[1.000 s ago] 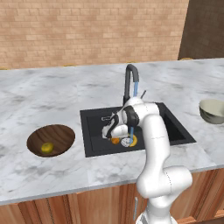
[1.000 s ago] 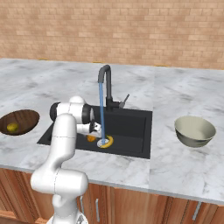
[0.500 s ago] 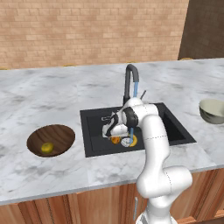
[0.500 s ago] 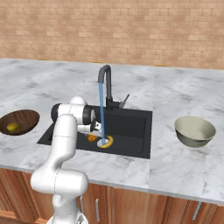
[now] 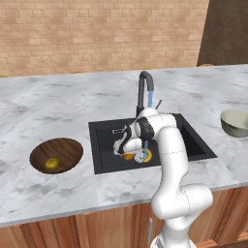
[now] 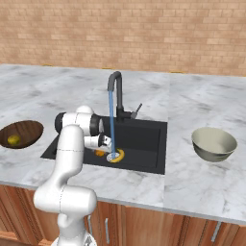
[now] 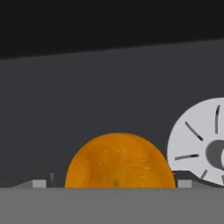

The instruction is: Pick the oranges from the sink and place them in one bowl. Place the banana in the other bowl. Then turn off the sink faucet.

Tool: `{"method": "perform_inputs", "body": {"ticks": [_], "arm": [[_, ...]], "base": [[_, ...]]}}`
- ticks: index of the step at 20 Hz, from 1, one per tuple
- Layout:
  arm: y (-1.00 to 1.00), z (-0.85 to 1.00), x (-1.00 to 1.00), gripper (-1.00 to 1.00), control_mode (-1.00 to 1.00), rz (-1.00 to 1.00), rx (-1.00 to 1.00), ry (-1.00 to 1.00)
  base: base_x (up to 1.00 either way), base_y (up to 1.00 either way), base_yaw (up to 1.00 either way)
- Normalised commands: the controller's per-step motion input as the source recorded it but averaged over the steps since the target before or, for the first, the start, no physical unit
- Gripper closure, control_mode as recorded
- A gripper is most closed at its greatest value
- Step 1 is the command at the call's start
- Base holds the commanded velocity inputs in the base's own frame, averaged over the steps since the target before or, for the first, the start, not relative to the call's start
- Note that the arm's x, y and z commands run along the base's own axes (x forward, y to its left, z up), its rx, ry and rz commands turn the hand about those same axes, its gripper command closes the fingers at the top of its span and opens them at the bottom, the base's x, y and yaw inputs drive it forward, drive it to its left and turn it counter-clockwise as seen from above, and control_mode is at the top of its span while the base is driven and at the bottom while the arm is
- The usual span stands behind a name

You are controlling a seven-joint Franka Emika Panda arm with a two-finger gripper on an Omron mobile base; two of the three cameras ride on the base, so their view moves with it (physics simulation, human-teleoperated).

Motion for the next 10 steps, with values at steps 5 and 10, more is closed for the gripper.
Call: {"method": "perform_inputs", "body": {"ticks": [5, 10], "arm": [[0.0, -0.29, 0.0, 1.0, -1.0, 0.0, 0.0, 0.0], [0.01, 0.0, -0.02, 1.0, -1.0, 0.0, 0.0, -0.01]], "base": [[0.0, 0.0, 0.0], [0.0, 0.0, 0.0]]}}
